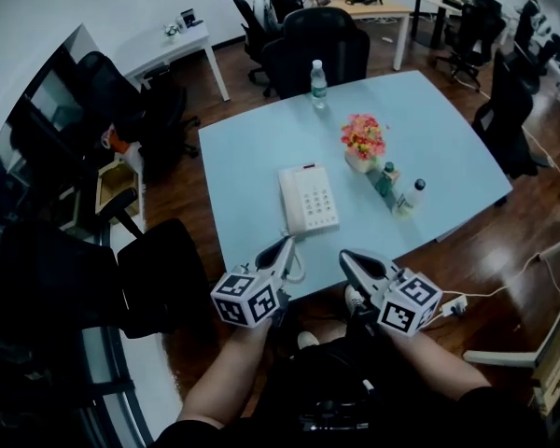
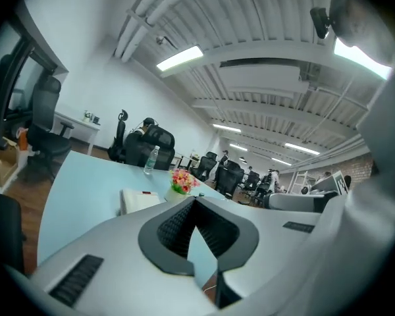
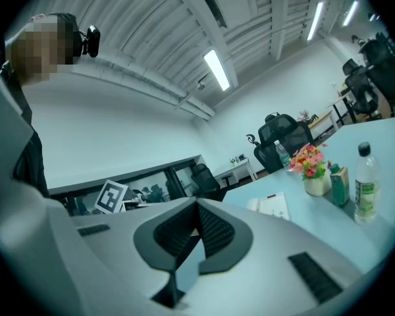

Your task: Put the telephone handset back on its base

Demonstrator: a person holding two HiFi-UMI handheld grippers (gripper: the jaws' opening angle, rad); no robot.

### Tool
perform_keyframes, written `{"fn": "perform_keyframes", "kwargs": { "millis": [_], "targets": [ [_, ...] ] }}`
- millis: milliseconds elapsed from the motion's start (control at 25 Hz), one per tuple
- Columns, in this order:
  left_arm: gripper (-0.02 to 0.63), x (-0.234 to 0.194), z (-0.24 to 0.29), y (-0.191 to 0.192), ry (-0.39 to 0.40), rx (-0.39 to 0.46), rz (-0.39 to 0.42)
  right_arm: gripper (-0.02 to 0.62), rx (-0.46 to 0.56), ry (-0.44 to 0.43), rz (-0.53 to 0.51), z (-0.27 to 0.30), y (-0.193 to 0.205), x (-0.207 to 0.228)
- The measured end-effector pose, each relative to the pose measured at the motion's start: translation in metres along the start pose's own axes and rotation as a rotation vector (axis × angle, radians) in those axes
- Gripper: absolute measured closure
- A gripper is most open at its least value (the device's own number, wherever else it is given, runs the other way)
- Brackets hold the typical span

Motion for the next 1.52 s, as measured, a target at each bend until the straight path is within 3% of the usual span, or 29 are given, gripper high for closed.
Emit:
{"fn": "perform_keyframes", "kwargs": {
  "millis": [120,240,480,640,960,1240,1320,1440,1520],
  "targets": [
    [0.606,0.02,-0.025,0.001,0.046,0.021,0.016,0.581,0.002,0.016,-0.01,-0.019,0.007,-0.017],
    [0.606,0.033,-0.049,0.008,0.043,0.026,0.025,0.581,0.016,0.021,-0.012,-0.034,0.007,-0.029],
    [0.606,0.065,-0.093,0.041,-0.022,0.057,0.021,0.581,0.015,-0.037,-0.018,-0.08,0.012,-0.043],
    [0.606,0.089,-0.121,0.063,-0.096,0.095,-0.06,0.581,-0.04,-0.077,-0.009,-0.117,0.022,-0.054],
    [0.606,0.185,-0.17,0.144,-0.225,0.118,-0.136,0.583,-0.096,-0.144,-0.006,-0.22,0.053,-0.075],
    [0.606,0.239,-0.194,0.183,-0.23,0.089,-0.167,0.583,-0.113,-0.173,-0.022,-0.262,0.072,-0.094],
    [0.606,0.251,-0.196,0.189,-0.217,0.088,-0.213,0.583,-0.097,-0.177,-0.029,-0.271,0.073,-0.097],
    [0.606,0.257,-0.197,0.198,-0.2,0.09,-0.369,0.583,-0.085,-0.185,-0.029,-0.283,0.07,-0.103],
    [0.606,0.261,-0.2,0.198,-0.208,0.093,-0.385,0.583,-0.078,-0.188,-0.03,-0.288,0.071,-0.106]
  ]
}}
Point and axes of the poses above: the fingertips, and each gripper's own axes: z forward along the fingers, x to its right, y out of its underside, the point moved 6 cm from there along -z, backward along the fingers, and after that the axes turned 9 degrees about -y, right-handed, at the moved point
